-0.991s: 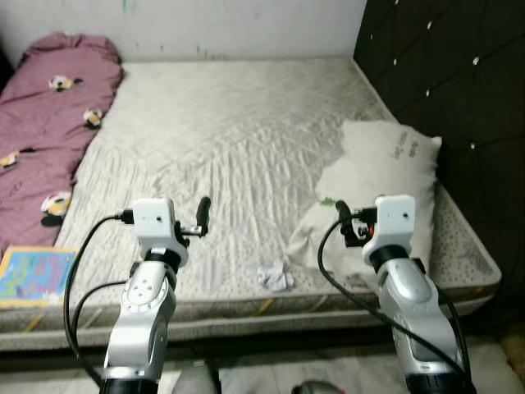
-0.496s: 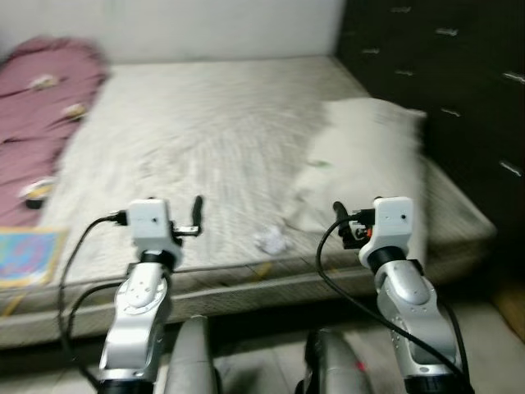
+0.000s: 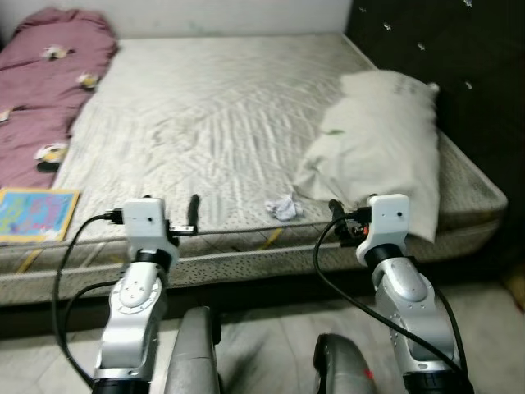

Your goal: Clean up the room

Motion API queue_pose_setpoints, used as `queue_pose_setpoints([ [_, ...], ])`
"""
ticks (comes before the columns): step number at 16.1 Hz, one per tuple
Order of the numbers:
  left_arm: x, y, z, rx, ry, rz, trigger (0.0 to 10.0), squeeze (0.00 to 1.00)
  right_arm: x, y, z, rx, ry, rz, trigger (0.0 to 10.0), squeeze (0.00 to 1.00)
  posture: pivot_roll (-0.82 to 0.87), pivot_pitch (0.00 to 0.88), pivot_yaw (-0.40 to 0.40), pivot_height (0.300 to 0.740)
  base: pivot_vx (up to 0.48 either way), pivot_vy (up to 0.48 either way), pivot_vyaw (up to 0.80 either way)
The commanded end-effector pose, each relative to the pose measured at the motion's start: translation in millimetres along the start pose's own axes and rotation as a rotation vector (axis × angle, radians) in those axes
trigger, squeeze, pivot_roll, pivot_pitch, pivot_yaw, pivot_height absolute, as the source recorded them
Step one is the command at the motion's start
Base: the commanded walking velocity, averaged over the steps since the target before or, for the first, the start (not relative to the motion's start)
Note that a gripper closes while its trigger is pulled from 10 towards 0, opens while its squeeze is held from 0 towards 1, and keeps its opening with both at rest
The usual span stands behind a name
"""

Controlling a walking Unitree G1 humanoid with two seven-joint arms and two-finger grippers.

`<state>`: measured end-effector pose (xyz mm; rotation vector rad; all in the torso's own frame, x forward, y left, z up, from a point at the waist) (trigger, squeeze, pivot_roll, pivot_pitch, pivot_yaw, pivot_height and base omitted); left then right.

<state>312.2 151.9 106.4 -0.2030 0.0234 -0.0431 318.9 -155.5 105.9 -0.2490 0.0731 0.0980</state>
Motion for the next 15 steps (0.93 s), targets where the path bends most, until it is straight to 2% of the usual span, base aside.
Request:
queue_pose_setpoints([
  [1,1.4,-0.5,6.3,-0.002,-0.02,-0.011,10.0,0.0,0.8,-3.1,1.7,-0.005,-0.005,-0.012,10.0,0.0,-0.02,0.0,0.0,0.61,0.289,0.0,0.0],
  [6,1.3,-1.9,5.3,-0.006,-0.015,-0.016,10.0,0.0,1.0,1.1,3.3,-0.02,-0.017,0.016,10.0,0.0,-0.02,0.0,-0.003,0.61,0.311,0.0,0.0],
  [9,1.8,-3.0,4.6,-0.01,-0.012,-0.021,10.0,0.0,1.1,2.1,3.9,-0.025,-0.019,0.018,10.0,0.0,-0.02,0.0,-0.003,0.61,0.322,0.0,0.8],
  [15,2.6,-3.3,2.8,-0.013,-0.002,-0.019,10.0,0.0,2.1,1.8,2.3,-0.021,-0.013,0.017,10.0,0.0,-0.02,0.0,-0.004,0.61,0.291,0.0,0.0],
])
Point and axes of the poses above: a point about 5 cm out from each wrist's last joint towards the gripper, its own x axis pointing out of the wrist towards the gripper, its own z axis along the axis of the wrist's last joint, y = z × x, the point moved 5 cm from there along x, pointing out of the wrist towards the gripper, and after that the axes turned 10 degrees about -x, right-handed, at the moved point
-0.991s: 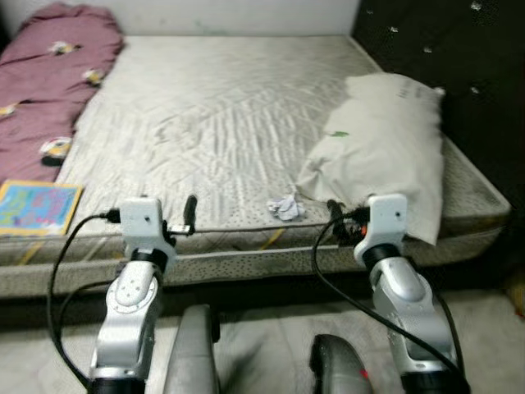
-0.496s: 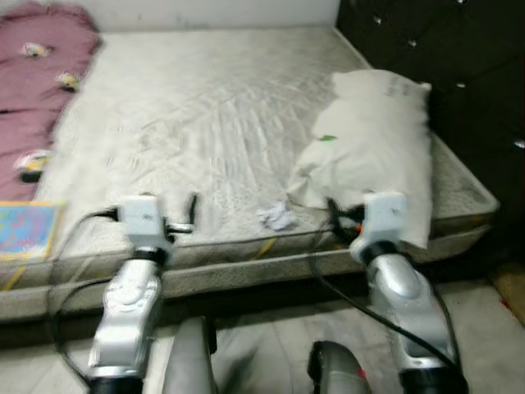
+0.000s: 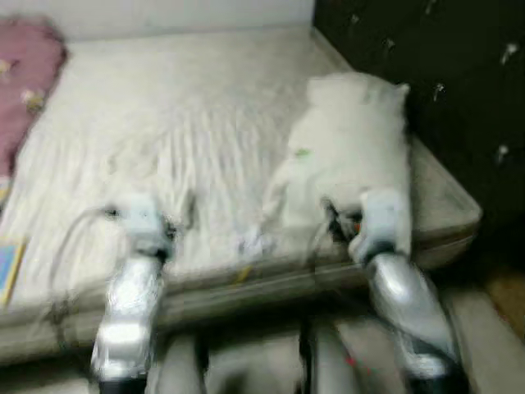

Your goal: Clean up the room

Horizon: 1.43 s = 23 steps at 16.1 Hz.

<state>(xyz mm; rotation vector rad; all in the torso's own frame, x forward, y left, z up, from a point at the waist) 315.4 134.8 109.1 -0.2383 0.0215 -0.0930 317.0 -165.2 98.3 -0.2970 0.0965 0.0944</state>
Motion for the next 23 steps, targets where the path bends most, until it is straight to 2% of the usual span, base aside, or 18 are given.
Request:
queue_pose_setpoints([
  [1,-1.9,13.6,3.8,0.023,-0.005,0.033,10.0,0.0,3.9,9.8,13.4,0.011,-0.045,0.029,10.0,0.0,-0.02,0.0,-0.003,0.61,0.251,0.0,0.0],
  [11,-5.6,23.0,-1.7,0.027,0.029,0.097,10.0,0.0,9.5,20.3,7.3,0.0,-0.025,0.081,10.0,0.0,0.01,0.0,-0.011,0.61,0.0,0.0,0.79],
  [18,-6.1,20.4,-4.1,0.013,0.045,0.086,10.0,0.0,7.8,19.3,2.2,0.035,-0.006,0.074,10.0,0.0,0.0,0.0,-0.007,0.61,0.0,0.0,0.0],
  [23,-7.8,19.3,-4.6,0.011,0.046,0.085,10.0,0.0,7.2,18.9,0.4,0.035,0.0,0.076,10.0,0.0,0.0,0.0,-0.014,0.61,0.0,0.295,0.0],
])
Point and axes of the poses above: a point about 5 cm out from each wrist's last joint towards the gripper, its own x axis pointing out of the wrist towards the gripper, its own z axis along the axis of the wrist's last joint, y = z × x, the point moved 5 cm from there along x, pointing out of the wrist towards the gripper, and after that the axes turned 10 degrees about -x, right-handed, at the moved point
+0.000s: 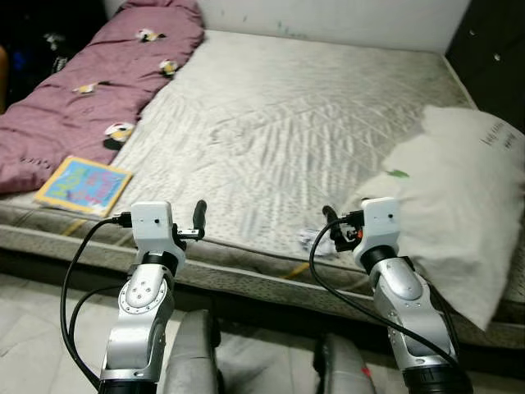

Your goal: Clean up the room

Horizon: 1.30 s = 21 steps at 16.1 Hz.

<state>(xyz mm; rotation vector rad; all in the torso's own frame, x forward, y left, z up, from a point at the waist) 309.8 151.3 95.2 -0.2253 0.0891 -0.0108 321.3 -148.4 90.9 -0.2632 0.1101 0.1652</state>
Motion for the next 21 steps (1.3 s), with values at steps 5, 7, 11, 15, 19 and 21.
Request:
queue_pose_setpoints([
  [5,-1.5,-0.1,4.6,0.006,-0.009,-0.008,10.0,0.0,0.7,2.8,1.0,0.007,0.003,0.012,10.0,0.0,0.0,0.0,-0.012,0.6,0.0,0.0,0.0],
  [7,-1.3,-0.4,4.5,0.007,-0.008,-0.009,10.0,0.0,0.7,2.7,0.9,0.008,0.003,0.012,10.0,0.0,0.0,0.0,-0.011,0.585,0.0,0.0,0.0],
  [11,-0.6,-1.2,5.9,0.01,-0.015,-0.012,10.0,0.0,1.2,2.0,0.1,0.011,0.006,0.008,10.0,0.0,0.0,0.0,-0.014,0.57,0.0,0.0,0.0],
  [15,-0.6,-2.0,8.0,0.005,-0.026,-0.018,10.0,0.0,2.2,2.1,-0.7,0.013,0.01,0.01,10.0,0.0,0.0,0.0,-0.017,0.57,0.0,0.0,0.0],
  [19,-0.5,-1.6,8.2,0.004,-0.028,-0.017,10.0,0.0,1.7,8.2,1.5,0.0,-0.006,0.043,10.0,0.0,0.0,0.0,-0.019,0.54,0.0,0.0,0.0],
  [21,-0.1,-1.2,8.7,0.005,-0.029,-0.015,10.0,0.0,2.6,8.5,1.1,0.007,-0.002,0.045,10.0,0.0,0.01,0.0,-0.019,0.52,0.0,0.0,0.0],
])
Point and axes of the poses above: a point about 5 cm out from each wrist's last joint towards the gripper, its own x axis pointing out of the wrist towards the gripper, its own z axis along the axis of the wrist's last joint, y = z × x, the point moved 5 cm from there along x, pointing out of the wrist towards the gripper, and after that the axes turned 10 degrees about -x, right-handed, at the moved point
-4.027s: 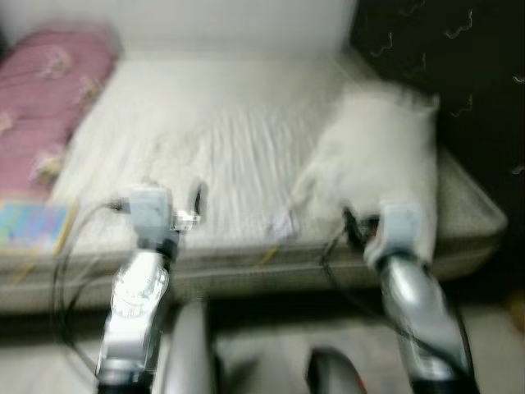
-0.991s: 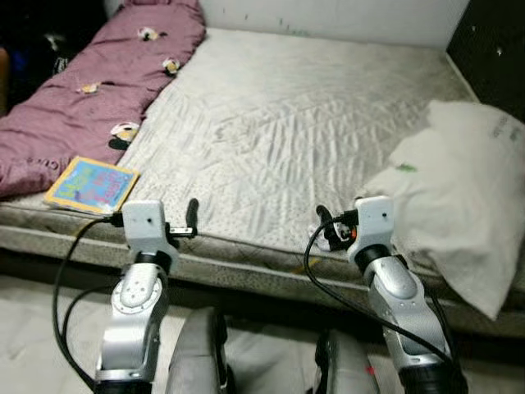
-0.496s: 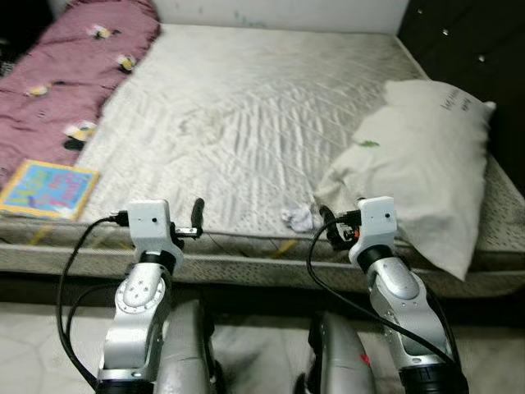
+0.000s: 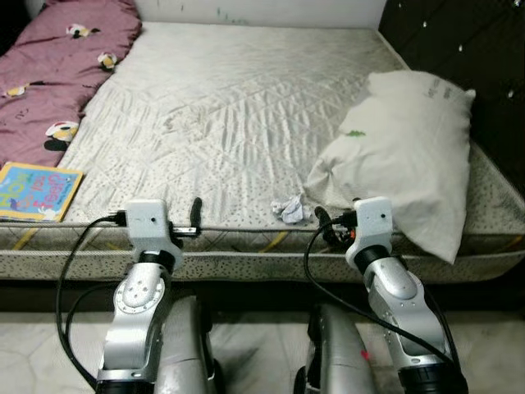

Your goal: Clean up the room

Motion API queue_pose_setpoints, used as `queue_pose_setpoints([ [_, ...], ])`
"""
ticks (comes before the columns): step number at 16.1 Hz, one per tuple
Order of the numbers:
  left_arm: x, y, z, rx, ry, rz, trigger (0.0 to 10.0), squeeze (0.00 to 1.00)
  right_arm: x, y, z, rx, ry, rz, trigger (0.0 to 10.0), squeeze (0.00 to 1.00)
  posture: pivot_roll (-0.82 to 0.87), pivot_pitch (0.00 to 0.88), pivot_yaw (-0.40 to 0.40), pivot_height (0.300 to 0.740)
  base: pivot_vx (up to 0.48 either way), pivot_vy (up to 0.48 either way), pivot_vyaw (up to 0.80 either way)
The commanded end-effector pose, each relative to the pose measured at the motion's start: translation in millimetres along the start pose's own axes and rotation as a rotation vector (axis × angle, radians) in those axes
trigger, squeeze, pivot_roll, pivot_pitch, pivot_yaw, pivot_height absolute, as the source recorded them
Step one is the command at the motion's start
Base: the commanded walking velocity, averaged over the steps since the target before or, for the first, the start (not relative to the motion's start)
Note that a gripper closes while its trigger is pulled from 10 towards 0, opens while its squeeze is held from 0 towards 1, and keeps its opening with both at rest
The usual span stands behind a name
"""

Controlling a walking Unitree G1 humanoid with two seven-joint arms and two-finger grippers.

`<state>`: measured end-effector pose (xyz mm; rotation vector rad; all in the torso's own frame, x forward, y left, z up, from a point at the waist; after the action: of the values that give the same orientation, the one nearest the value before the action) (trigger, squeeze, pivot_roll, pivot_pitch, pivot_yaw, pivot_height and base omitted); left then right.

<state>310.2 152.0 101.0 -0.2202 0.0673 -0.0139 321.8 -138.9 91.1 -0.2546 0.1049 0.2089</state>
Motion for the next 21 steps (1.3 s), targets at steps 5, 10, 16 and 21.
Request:
queue_pose_setpoints([
  [5,5.1,-2.4,14.9,0.002,-0.04,-0.025,10.0,0.0,7.2,6.2,3.5,-0.033,-0.003,0.053,10.0,0.0,0.0,0.0,-0.014,0.52,0.0,0.0,0.0],
  [10,3.8,-1.4,16.4,0.004,-0.043,-0.034,10.0,0.0,10.2,11.6,5.6,-0.072,-0.014,0.081,10.0,0.0,0.0,0.0,-0.019,0.52,0.309,0.0,0.32],
  [16,2.5,-2.1,11.6,-0.001,-0.021,-0.028,10.0,0.0,17.8,16.2,-8.0,-0.104,0.057,0.103,10.0,0.0,0.01,0.0,-0.02,0.52,0.257,0.0,0.07],
  [21,-7.0,12.7,8.8,0.048,-0.003,0.043,10.0,0.0,32.9,15.1,-24.3,-0.131,0.13,0.12,10.0,0.0,0.07,0.0,-0.033,0.52,0.0,0.0,0.0],
])
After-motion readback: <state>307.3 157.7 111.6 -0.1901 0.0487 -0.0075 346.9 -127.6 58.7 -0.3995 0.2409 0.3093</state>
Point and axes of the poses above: a point about 5 cm out from each wrist's last joint towards the gripper, its own x axis pointing out of the wrist towards the gripper, its own z axis along the axis of the wrist's last joint, y = z × x, the point moved 5 cm from there along x, pointing out of the wrist towards the gripper, and after that the axes turned 10 degrees about -x, right-handed, at the moved point
